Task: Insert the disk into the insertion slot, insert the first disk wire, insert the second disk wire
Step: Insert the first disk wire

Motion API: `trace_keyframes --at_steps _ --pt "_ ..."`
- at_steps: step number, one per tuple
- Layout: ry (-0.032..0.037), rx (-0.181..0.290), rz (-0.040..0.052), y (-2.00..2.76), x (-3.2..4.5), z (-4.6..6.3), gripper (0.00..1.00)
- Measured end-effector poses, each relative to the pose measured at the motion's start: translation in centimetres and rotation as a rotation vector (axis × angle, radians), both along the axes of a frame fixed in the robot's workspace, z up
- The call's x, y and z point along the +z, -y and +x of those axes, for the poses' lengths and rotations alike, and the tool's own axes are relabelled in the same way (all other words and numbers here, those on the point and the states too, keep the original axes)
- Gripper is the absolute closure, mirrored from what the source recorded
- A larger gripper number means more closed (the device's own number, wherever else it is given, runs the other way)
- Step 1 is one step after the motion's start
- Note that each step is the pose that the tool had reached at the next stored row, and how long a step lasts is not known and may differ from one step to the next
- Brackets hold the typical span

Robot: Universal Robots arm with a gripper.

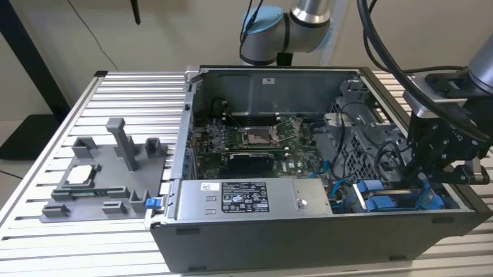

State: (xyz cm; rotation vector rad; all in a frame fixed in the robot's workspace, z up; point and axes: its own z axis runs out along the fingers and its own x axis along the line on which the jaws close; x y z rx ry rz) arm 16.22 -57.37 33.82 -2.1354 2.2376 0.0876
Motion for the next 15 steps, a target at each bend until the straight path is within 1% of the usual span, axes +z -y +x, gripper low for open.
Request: trace_keyframes --at_steps 5,8,11,13,15 --pt "0.0019 0.002 0.0007 -0.04 -0.17 0.01 1.0" --pt "0.003 0.013 0.0015 -0.04 -0.42 0.02 1.0" --pt "0.0034 0.024 0.0005 -0.04 -0.63 0.02 1.0" --pt "0.0028 0.024 0.0035 -0.04 -0.58 0.02 1.0" --pt "-0.001 0.024 0.0075 -0.04 -0.23 0.03 1.0"
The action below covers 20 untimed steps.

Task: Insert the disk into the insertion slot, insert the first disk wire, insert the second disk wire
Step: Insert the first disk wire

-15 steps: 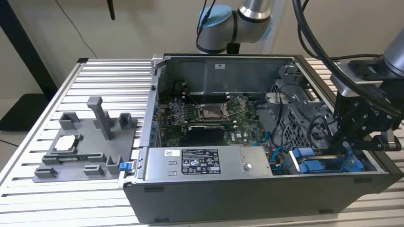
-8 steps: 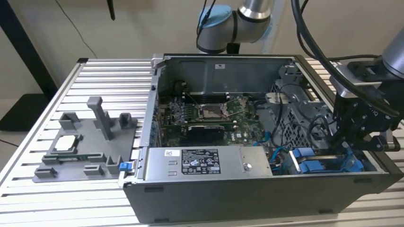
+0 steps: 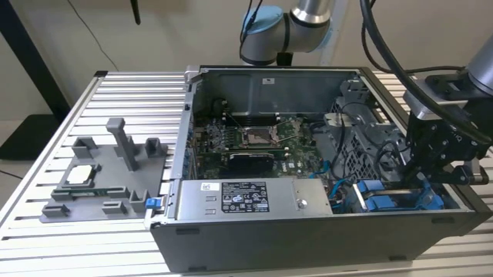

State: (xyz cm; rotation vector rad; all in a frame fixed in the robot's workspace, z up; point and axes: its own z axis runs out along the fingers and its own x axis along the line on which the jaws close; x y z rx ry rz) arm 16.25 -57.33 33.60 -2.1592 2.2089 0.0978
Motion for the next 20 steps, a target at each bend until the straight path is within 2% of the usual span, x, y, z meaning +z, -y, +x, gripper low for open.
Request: trace_keyframes --at_steps 2,4,5,6,8,13,14,16,17,20 --pt "-0.002 0.0 -0.002 0.03 0.78 0.0 1.0" --pt "-0.0024 0.0 0.0065 0.06 1.07 0.0 1.0" --pt "-0.0023 0.0 0.013 0.09 1.1 0.0 1.0" --pt "-0.0022 0.0 0.0239 0.13 1.12 0.0 1.0" --pt "-0.0023 -0.001 0.0505 0.26 1.11 0.0 1.0" --pt "-0.0021 -0.001 0.071 1.39 1.1 0.0 1.0" --pt "-0.0021 -0.002 0.0803 1.47 1.08 0.0 1.0" --pt "-0.0021 -0.005 0.1091 1.51 1.06 0.0 1.0" --pt "-0.0022 -0.006 0.1197 1.64 1.06 0.0 1.0" --pt "-0.004 -0.006 0.1251 2.2 1.11 0.0 1.0"
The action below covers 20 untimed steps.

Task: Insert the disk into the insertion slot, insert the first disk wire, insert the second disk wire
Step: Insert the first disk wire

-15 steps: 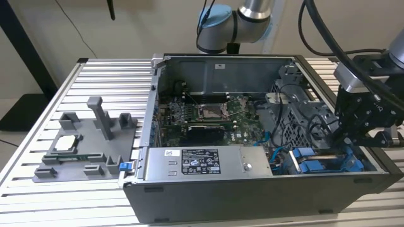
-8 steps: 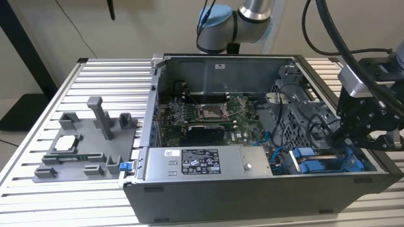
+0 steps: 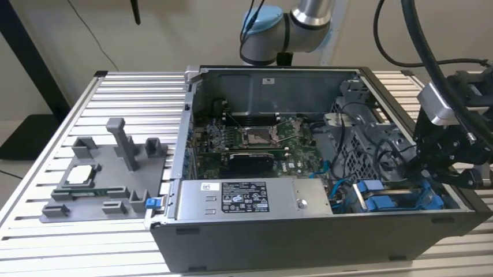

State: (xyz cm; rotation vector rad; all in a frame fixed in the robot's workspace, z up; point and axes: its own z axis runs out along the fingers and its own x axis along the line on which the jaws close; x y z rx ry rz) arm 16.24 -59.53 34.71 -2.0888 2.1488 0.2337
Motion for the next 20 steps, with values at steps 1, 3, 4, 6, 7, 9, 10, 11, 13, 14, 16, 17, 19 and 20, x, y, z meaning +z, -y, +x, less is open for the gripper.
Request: trace_keyframes --at_steps 1,3,4,6,7,9,10,11,13,14,16,17,19,20 --pt "-0.0018 0.0 0.0006 0.11 0.04 -0.01 1.0" --pt "-0.0055 0.0 0.0004 0.16 0.06 -0.01 1.0" --pt "-0.0065 0.0 0.0005 0.15 0.06 -0.01 1.0" --pt "-0.0075 0.0 0.0004 0.16 0.07 0.0 1.0" --pt "-0.0077 0.0 0.0005 0.16 0.08 0.0 1.0" --pt "-0.0082 0.0 0.0006 0.17 0.16 -0.01 0.0" --pt "-0.0089 0.0 0.0007 0.17 0.23 0.0 0.0" --pt "-0.009 0.0 0.0007 0.17 0.23 0.0 0.0" --pt "-0.0095 0.0 0.0004 0.17 0.3 0.0 0.0" --pt "-0.0097 0.0 0.0003 0.17 0.4 -0.01 0.0" --pt "-0.0101 0.0 0.0009 0.18 0.6 0.0 0.0" --pt "-0.0102 0.0 0.001 0.18 0.59 0.0 0.0" --pt "-0.0102 -0.001 0.001 0.18 0.6 0.0 0.0" --pt "-0.0102 -0.001 0.001 0.19 0.6 0.0 1.0"
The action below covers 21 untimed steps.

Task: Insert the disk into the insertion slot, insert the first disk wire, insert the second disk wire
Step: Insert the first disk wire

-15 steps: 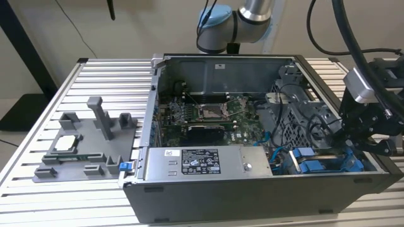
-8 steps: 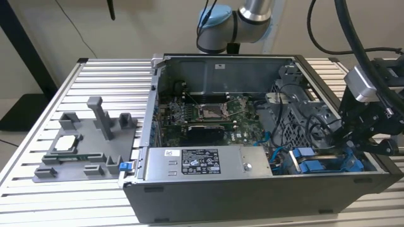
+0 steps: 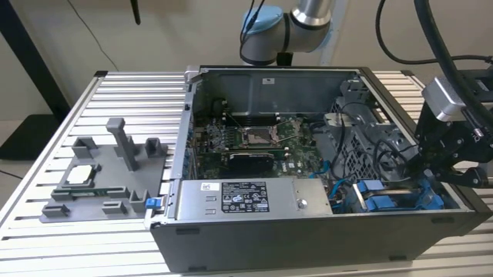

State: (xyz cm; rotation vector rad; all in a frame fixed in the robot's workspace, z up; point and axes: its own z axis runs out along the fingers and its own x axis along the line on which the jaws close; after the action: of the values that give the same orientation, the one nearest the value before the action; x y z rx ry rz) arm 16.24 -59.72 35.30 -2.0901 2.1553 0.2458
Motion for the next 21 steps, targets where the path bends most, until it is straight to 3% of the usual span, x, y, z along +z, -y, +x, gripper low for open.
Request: trace_keyframes --at_steps 3,9,10,15,21 --pt "0.0 -0.004 -0.0001 0.19 -0.07 0.0 1.0" --pt "0.0006 -0.007 0.0002 0.49 -1.11 -0.1 1.0" --pt "0.0029 -0.007 0.002 0.49 -1.16 -0.1 1.0" --pt "0.0303 -0.007 0.0101 0.48 -1.34 -0.1 1.0" --pt "0.0316 -0.007 0.0103 0.38 -1.58 -0.4 1.0"
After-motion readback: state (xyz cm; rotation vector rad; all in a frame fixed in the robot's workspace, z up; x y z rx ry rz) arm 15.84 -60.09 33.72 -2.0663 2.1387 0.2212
